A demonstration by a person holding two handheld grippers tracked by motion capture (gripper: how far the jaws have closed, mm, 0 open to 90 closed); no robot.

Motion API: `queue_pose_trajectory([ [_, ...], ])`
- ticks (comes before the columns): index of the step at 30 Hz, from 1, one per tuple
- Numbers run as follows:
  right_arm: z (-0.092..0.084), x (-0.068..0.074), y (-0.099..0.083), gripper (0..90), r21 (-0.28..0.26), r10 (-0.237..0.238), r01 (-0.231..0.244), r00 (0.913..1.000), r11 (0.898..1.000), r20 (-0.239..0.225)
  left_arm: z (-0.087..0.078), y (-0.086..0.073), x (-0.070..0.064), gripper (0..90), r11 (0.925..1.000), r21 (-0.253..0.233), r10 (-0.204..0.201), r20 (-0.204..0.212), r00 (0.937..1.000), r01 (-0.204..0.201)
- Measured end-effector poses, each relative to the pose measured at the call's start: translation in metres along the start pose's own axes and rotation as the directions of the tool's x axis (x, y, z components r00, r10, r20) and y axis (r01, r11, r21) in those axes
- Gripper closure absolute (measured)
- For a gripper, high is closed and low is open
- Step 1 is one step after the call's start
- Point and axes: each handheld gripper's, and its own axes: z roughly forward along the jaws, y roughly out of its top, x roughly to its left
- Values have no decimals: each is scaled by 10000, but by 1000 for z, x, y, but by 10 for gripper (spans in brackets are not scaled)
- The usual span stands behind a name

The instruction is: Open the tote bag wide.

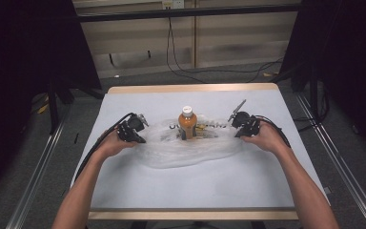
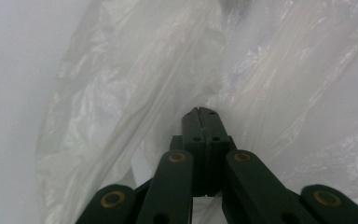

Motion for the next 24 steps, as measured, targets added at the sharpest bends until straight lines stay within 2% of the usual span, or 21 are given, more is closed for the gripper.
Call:
queue_pose_trajectory([
  [2, -1, 0, -2, 900, 57, 109, -109, 9999, 9999, -29, 1, 2, 1, 900, 10000, -75, -38, 101, 9999, 39],
  [4, -1, -2, -6, 900, -91, 38, -38, 10000, 10000, 2, 3, 5, 2, 900, 9997, -244, 53, 4, 10000, -53],
  [5, -2, -2, -8, 900, -140, 288, -289, 9996, 9995, -53, 4, 6, 2, 900, 9994, -320, -128, 16, 9999, 128],
  [8, -3, -7, -15, 900, -394, 510, -516, 9986, 9979, -160, 6, 10, 3, 900, 9985, -515, -205, 13, 9998, 205],
  [10, -5, -10, -21, 900, -469, 869, -884, 9956, 9950, -346, 8, 14, 2, 900, 9983, -566, -137, -83, 9999, 132],
  [12, -5, -13, -25, 900, -597, 997, -1021, 9941, 9930, -416, 9, 17, 3, 900, 9987, -509, -62, -121, 9999, 55],
  [15, -6, -13, -27, 900, -677, 900, -923, 9953, 9934, -361, 8, 17, 4, 900, 9992, -402, -70, -242, 9997, 60],
  [16, -6, -12, -28, 900, -589, 906, -927, 9952, 9940, -374, 8, 14, 6, 900, 9981, -579, -223, -155, 9996, 213],
  [18, -7, -12, -28, 900, -591, 829, -850, 9959, 9946, -362, 7, 13, 7, 900, 9987, -495, -124, -225, 9997, 113],
  [19, -7, -13, -29, 900, -565, 849, -874, 9954, 9946, -454, 8, 11, 6, 900, 9971, -687, -340, 24, 9994, 341],
  [20, -8, -13, -32, 900, -540, 888, -918, 9945, 9943, -554, 7, 10, 5, 900, 9969, -700, -365, 99, 9993, 371],
  [21, -9, -12, -33, 900, -534, 905, -937, 9941, 9942, -597, 6, 9, 4, 900, 9982, -587, -144, 203, 9997, 156],
  [23, -10, -9, -36, 900, -589, 799, -831, 9953, 9948, -542, 5, 8, 2, 900, 9983, -566, -163, 74, 9998, 167],
  [24, -10, -9, -37, 900, -636, 827, -862, 9950, 9942, -567, 5, 8, 2, 900, 9987, -501, -39, 68, 10000, 42],
])
